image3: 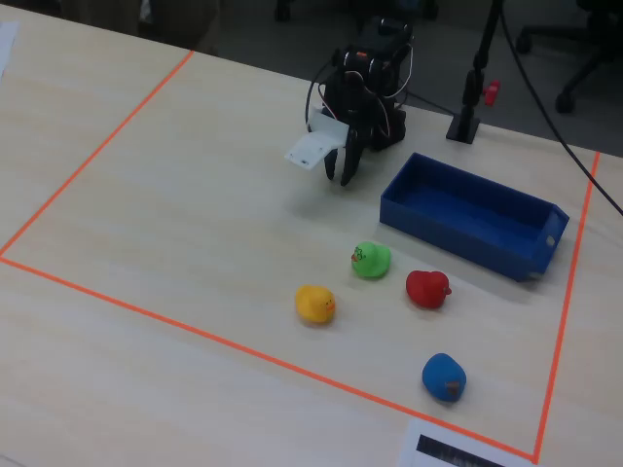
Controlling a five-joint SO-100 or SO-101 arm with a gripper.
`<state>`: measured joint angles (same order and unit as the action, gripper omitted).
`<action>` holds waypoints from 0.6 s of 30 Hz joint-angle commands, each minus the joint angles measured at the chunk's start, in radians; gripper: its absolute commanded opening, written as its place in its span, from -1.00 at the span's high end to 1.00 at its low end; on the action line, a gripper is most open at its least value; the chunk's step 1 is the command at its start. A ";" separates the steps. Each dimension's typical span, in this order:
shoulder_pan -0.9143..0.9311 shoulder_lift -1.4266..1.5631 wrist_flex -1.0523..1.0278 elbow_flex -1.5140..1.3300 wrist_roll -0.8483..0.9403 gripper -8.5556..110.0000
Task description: Grasp yellow duck and put it into box.
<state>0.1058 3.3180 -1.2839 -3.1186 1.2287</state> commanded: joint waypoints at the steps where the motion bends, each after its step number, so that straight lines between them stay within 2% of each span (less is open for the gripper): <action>1: -0.003 -0.008 -0.023 0.008 0.005 0.70; 11: -0.021 -0.008 -0.018 0.008 -0.003 0.54; 18: -0.028 -0.008 -0.018 0.008 -0.005 0.54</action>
<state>0.0782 3.3180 -1.2839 -3.1186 1.2287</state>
